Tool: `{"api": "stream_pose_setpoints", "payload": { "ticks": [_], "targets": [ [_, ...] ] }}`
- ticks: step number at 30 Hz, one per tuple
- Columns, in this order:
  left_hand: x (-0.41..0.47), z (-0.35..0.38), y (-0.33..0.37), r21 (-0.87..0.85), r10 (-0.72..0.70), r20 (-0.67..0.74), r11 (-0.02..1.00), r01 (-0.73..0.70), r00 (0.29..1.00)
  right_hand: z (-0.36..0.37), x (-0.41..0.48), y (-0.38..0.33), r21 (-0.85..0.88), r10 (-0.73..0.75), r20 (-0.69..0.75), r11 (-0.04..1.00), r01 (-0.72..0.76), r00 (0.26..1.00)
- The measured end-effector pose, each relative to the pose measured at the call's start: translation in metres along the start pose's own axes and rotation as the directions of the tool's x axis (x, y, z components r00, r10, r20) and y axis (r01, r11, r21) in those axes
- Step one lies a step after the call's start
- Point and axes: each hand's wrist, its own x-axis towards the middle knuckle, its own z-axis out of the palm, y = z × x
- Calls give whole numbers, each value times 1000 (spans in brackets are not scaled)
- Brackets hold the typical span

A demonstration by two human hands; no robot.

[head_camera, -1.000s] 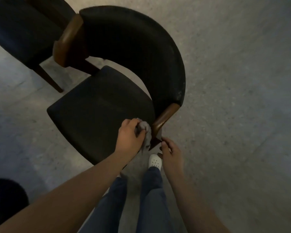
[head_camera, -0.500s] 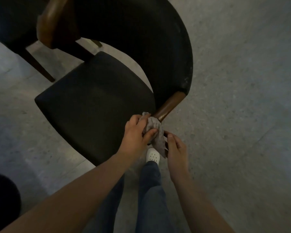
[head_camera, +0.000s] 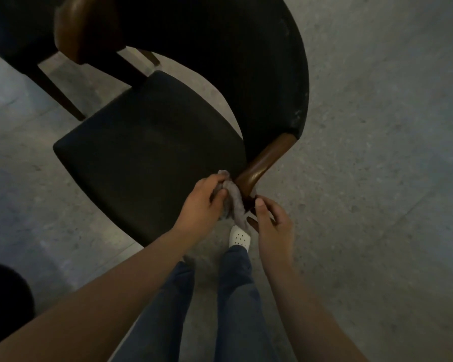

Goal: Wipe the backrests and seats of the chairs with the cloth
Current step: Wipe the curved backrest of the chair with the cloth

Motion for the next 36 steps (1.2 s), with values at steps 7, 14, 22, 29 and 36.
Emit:
{"api": "stream_pose_setpoints", "payload": {
  "ticks": [7, 14, 22, 29, 36],
  "targets": [
    [-5, 6, -1, 130, 54, 45, 990, -59, 998, 1, 2, 3, -1, -36, -32, 999, 36, 999],
    [3, 2, -4, 44, 58, 72, 997, -61, 996, 7, 5, 9, -8, -54, -79, 999, 54, 995],
    [15, -2, -28, -69, 46, 124, 997, -38, 991, 20, 5, 17, -55, -115, -152, 993, 108, 982],
    [30, -37, -15, 176, -13, -8, 984, 14, 1000, 18, 6, 13, -40, -49, -129, 998, 44, 990],
    [20, 0, 34, -10, -4, -144, 1000, 3, 990, 19, 2, 2, -15, -38, -108, 999, 36, 993]
  ]
}}
